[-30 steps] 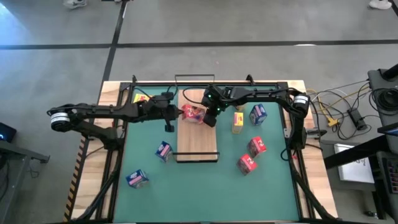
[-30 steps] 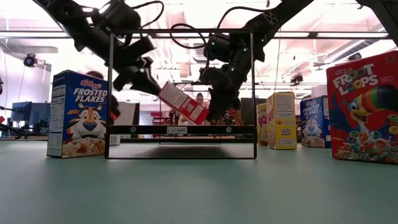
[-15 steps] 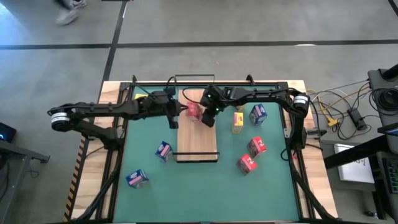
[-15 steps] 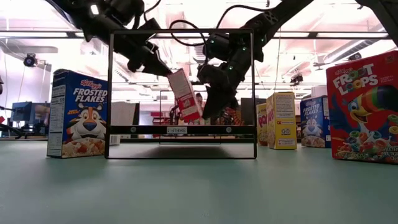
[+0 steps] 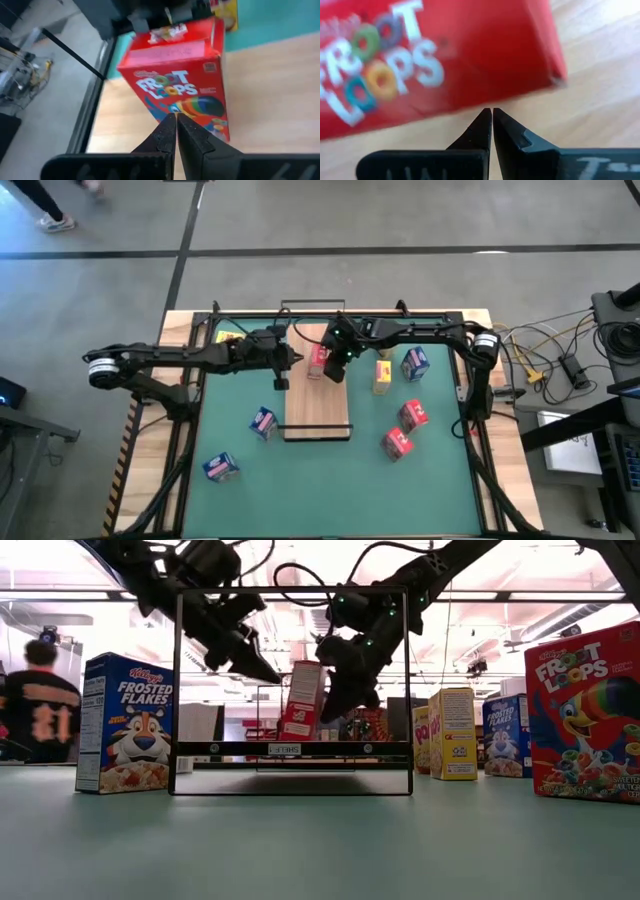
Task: Stack cereal on shelf
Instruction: Put the top red cereal box on the shelf
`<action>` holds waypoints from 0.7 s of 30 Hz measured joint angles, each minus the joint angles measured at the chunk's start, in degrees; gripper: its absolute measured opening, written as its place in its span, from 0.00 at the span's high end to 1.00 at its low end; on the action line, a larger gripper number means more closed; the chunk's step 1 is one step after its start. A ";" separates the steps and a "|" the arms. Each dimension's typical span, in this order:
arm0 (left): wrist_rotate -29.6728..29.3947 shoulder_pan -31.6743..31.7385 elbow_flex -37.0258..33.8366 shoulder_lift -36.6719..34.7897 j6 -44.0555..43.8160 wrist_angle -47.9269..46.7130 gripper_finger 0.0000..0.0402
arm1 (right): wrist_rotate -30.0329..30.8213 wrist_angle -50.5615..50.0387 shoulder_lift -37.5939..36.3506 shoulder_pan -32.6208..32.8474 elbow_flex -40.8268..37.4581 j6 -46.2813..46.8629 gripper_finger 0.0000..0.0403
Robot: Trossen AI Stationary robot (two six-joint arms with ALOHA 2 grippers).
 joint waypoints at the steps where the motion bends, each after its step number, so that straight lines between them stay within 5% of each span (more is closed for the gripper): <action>1: -0.09 0.00 0.06 -0.30 -0.08 0.22 1.00 | 0.15 -0.75 -0.26 -0.08 0.35 0.10 0.98; 21: -0.39 0.00 -0.03 -1.58 -2.96 -4.24 1.00 | 3.16 -5.84 -3.87 0.09 2.47 4.31 0.98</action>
